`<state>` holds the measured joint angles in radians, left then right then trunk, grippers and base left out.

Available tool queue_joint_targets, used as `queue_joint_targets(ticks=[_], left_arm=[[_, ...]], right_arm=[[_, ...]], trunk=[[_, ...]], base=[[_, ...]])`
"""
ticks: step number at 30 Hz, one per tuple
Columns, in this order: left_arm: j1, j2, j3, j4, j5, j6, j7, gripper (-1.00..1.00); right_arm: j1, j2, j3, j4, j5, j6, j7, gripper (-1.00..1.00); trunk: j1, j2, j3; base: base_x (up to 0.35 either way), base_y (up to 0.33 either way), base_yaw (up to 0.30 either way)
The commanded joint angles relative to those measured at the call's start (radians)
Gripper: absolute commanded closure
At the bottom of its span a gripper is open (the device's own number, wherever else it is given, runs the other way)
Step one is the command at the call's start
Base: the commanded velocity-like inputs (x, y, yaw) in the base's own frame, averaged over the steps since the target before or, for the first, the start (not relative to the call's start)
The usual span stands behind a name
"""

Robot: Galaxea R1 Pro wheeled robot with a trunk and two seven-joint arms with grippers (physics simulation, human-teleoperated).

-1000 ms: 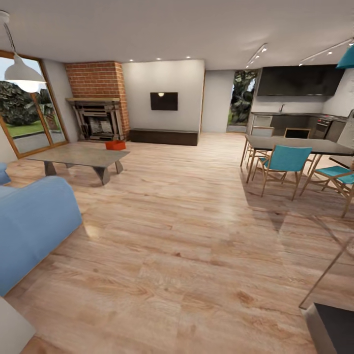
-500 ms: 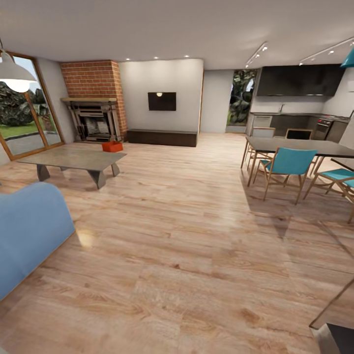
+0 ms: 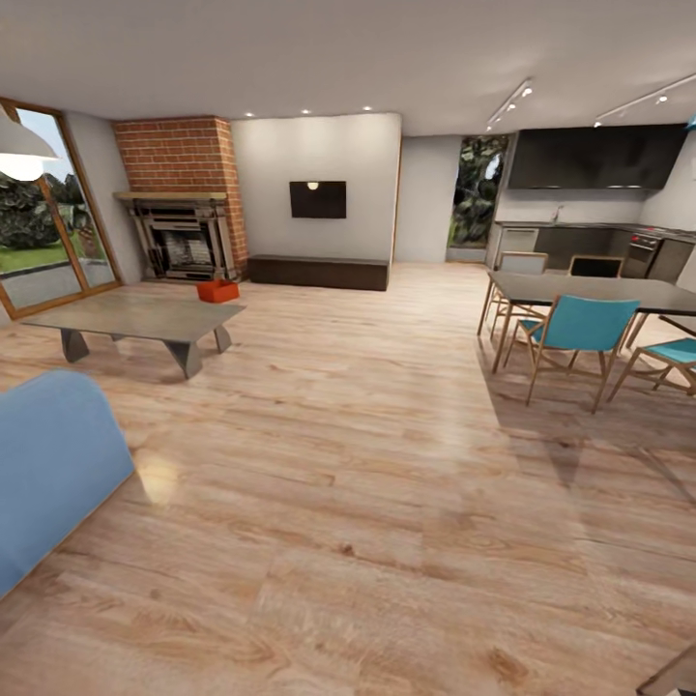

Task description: Move the two storage containers from the living room to the garage. In the garage, place one container on the floor and stack the other container on top of it (either order is fine).

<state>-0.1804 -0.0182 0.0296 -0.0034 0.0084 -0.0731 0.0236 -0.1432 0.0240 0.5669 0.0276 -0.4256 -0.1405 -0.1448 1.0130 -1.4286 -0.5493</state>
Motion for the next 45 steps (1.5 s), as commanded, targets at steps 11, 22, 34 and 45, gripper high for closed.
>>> queue_joint_targets(ticks=[11, 22, 34, 45], left_arm=[[-0.001, 0.0, 0.003, 0.002, 0.001, -0.004, 0.002, -1.0], [-0.001, 0.0, 0.002, 0.001, 0.001, -0.004, 0.002, -1.0], [-0.001, 0.0, 0.003, 0.001, 0.001, -0.004, 0.002, -1.0], [-0.001, 0.0, 0.003, 0.001, 0.001, -0.004, 0.002, -1.0]], right_arm=[[-0.001, 0.001, 0.008, 0.003, -0.009, -0.005, -0.001, -1.0], [-0.001, 0.001, 0.008, 0.003, -0.009, -0.005, -0.001, -1.0], [-0.001, 0.001, 0.008, 0.003, -0.008, -0.005, -0.001, -1.0], [-0.001, 0.001, 0.008, 0.003, -0.008, -0.005, -0.001, -1.0]], trunk=[[0.001, 0.0, -0.001], [0.001, 0.0, -0.001], [0.001, 0.0, -0.001], [0.001, 0.0, -0.001]], base=[[0.322, 0.0, 0.0], [0.322, 0.0, 0.0], [0.323, 0.0, 0.0], [0.322, 0.0, 0.0]])
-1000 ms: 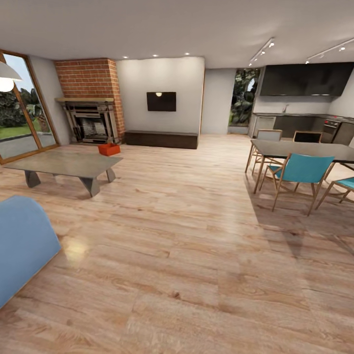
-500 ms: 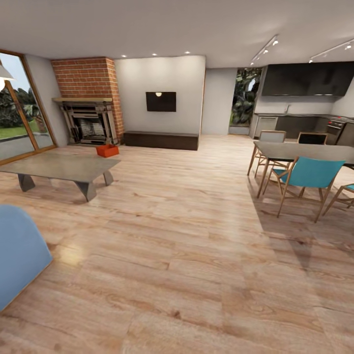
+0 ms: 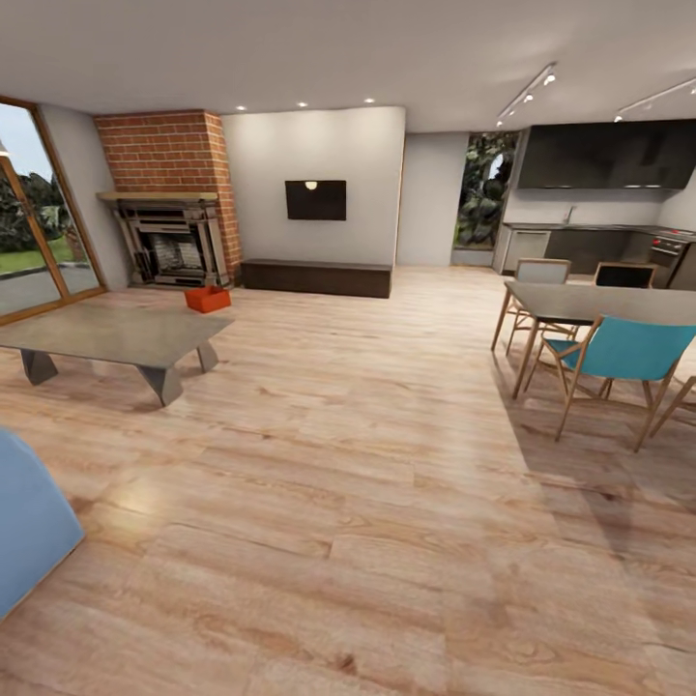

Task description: Move the two storage containers from the living room to the garage. In the garage, place one container on the floor and stack the other container on top of it (either order is fine).

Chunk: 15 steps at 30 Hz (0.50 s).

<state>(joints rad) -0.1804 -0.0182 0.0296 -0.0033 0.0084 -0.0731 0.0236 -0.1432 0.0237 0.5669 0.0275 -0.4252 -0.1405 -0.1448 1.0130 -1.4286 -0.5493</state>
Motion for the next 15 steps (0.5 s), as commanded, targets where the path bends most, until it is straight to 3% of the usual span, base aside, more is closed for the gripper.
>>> queue_joint_targets(ticks=[1, 15], left_arm=[[-0.001, 0.0, 0.003, 0.001, 0.001, -0.004, 0.002, -1.0], [-0.001, 0.0, 0.003, 0.001, 0.001, -0.004, 0.002, -1.0]], right_arm=[[-0.001, 0.001, 0.008, 0.003, -0.009, -0.005, -0.001, -1.0], [-0.001, 0.001, 0.008, 0.003, -0.009, -0.005, -0.001, -1.0]], trunk=[[0.001, 0.0, -0.001], [0.001, 0.0, -0.001]], base=[[0.322, 0.0, 0.0], [0.322, 0.0, 0.0]])
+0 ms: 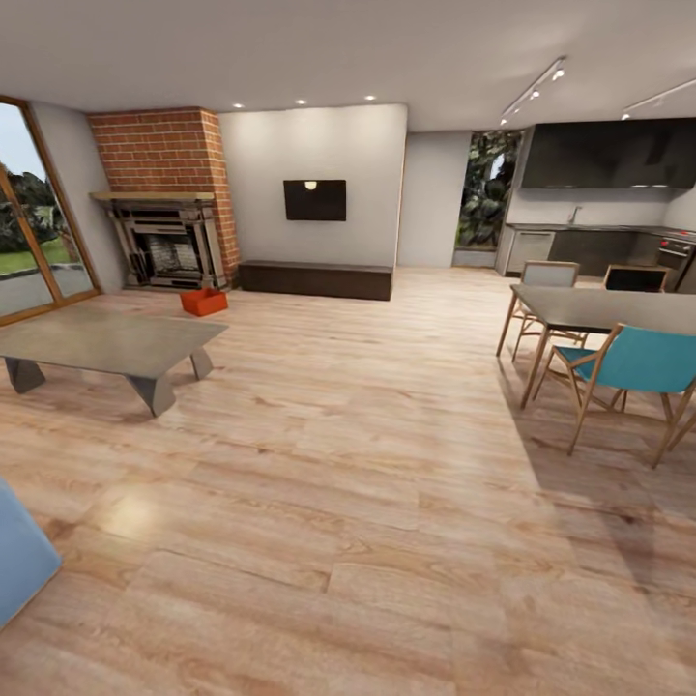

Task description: Move the two storage containers from the living room to the garage. In the garage, place one container on the floor and stack the other container on top of it (either order is fine).

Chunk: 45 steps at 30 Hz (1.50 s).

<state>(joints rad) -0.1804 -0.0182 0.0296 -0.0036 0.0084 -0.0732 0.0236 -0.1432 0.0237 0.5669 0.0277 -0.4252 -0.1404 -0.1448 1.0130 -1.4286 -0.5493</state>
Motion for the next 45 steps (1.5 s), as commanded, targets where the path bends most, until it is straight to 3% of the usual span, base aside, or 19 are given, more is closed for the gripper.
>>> queue_joint_targets(ticks=[1, 45], left_arm=[[-0.001, 0.0, 0.003, 0.001, 0.001, -0.004, 0.002, -1.0], [-0.001, 0.0, 0.003, 0.002, 0.001, -0.004, 0.002, -1.0]], right_arm=[[-0.001, 0.001, 0.008, 0.003, -0.009, -0.005, -0.001, -1.0], [-0.001, 0.001, 0.008, 0.003, -0.009, -0.005, -0.001, -1.0]], trunk=[[0.001, 0.0, -0.001], [0.001, 0.0, -0.001]], base=[[0.323, 0.0, 0.0], [0.323, 0.0, 0.0]])
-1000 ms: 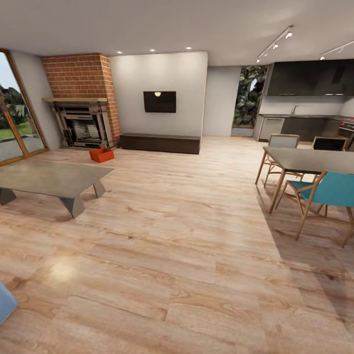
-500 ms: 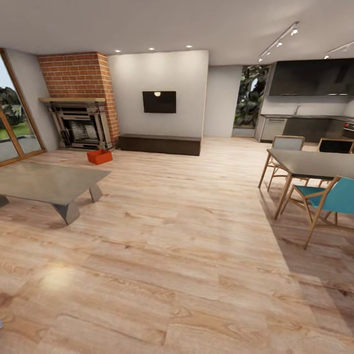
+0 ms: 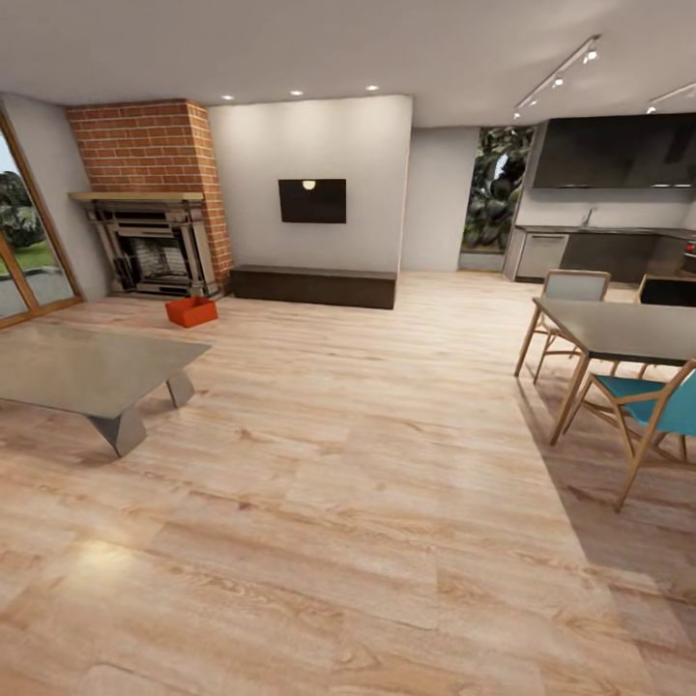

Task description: Move the two storage containers from the living room to the garage. In the garage, place one container on the floor and stack the other container on top of it (either order is fine).

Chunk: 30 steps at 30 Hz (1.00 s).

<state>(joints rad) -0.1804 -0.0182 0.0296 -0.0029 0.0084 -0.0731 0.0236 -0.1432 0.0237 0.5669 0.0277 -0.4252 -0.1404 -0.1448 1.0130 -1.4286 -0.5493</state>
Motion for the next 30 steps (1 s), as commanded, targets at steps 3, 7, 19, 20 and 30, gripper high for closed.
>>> queue_joint_targets(ticks=[3, 7, 19, 20, 30], left_arm=[[-0.001, 0.0, 0.003, 0.001, 0.001, -0.003, 0.002, -1.0], [-0.001, 0.0, 0.003, 0.001, 0.001, -0.002, 0.002, -1.0], [-0.001, 0.0, 0.002, 0.0, 0.001, -0.001, 0.001, -1.0], [-0.001, 0.0, 0.002, 0.0, 0.001, -0.001, 0.001, -1.0], [-0.001, 0.001, 0.003, 0.001, 0.001, -0.001, 0.002, -1.0]], right_arm=[[-0.001, 0.001, 0.008, 0.003, -0.009, -0.005, -0.001, -1.0], [-0.001, 0.001, 0.008, 0.003, -0.009, -0.005, -0.001, -1.0], [-0.001, -0.001, 0.01, 0.003, -0.008, -0.006, -0.001, -1.0], [-0.001, -0.001, 0.01, 0.003, -0.007, -0.006, -0.001, -1.0], [-0.001, 0.0, 0.01, 0.003, -0.007, -0.005, -0.001, -1.0]], trunk=[[0.001, 0.0, -0.001], [0.001, 0.0, -0.001], [0.001, 0.0, -0.001], [0.001, 0.0, -0.001], [0.001, 0.0, -0.001]], base=[[0.322, 0.0, 0.0], [0.322, 0.0, 0.0], [0.322, 0.0, 0.0], [0.323, 0.0, 0.0], [0.323, 0.0, 0.0]])
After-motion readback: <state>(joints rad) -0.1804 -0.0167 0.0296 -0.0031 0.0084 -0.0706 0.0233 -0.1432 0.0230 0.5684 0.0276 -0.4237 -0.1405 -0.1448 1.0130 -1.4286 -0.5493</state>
